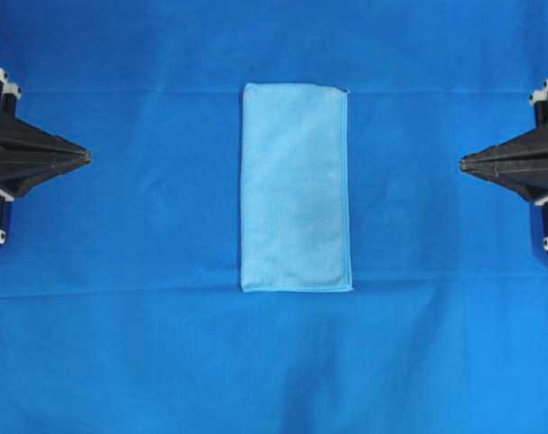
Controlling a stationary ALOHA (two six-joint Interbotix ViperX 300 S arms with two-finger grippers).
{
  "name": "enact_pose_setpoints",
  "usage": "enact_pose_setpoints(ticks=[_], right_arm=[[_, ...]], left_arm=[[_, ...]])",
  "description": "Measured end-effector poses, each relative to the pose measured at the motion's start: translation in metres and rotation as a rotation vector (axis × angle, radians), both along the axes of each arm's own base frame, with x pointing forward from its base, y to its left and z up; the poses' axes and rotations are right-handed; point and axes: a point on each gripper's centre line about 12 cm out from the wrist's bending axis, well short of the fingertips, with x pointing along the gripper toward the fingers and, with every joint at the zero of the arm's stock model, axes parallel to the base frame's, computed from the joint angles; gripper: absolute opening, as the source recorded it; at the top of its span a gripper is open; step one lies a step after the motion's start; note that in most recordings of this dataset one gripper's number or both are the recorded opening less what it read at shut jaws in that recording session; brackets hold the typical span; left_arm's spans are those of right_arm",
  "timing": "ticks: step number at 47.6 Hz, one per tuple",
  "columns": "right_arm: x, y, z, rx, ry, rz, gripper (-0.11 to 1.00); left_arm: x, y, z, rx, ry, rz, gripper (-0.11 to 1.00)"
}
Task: Fold a vertical towel.
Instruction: 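Move both grippers toward the far corners of the light blue towel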
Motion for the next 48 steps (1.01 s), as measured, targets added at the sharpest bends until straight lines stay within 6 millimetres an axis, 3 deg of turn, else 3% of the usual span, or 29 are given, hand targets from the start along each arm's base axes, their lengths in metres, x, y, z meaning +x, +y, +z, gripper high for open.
enact_pose_setpoints(ticks=[14,33,35,40,44,46,48], right_arm=[[0.025,-0.03,-0.012,0.058,0.164,-0.135,0.0],[0.068,-0.094,-0.075,0.126,0.471,-0.341,0.01],[0.073,-0.1,-0.082,0.13,0.498,-0.355,0.05],[0.084,-0.12,-0.102,0.151,0.573,-0.399,0.37],[0.092,-0.133,-0.122,0.161,0.636,-0.419,0.59],[0.097,-0.139,-0.131,0.161,0.666,-0.426,0.63],[0.101,-0.145,-0.138,0.162,0.685,-0.433,0.61]], left_arm=[[0.034,0.019,-0.018,-0.035,0.102,0.086,0.0],[0.091,0.078,-0.077,-0.106,0.338,0.273,0.01],[0.1,0.085,-0.086,-0.112,0.368,0.289,0.05],[0.116,0.098,-0.106,-0.124,0.422,0.314,0.21],[0.131,0.11,-0.122,-0.134,0.459,0.335,0.43],[0.136,0.116,-0.131,-0.14,0.48,0.347,0.54],[0.141,0.122,-0.139,-0.146,0.496,0.359,0.63]])
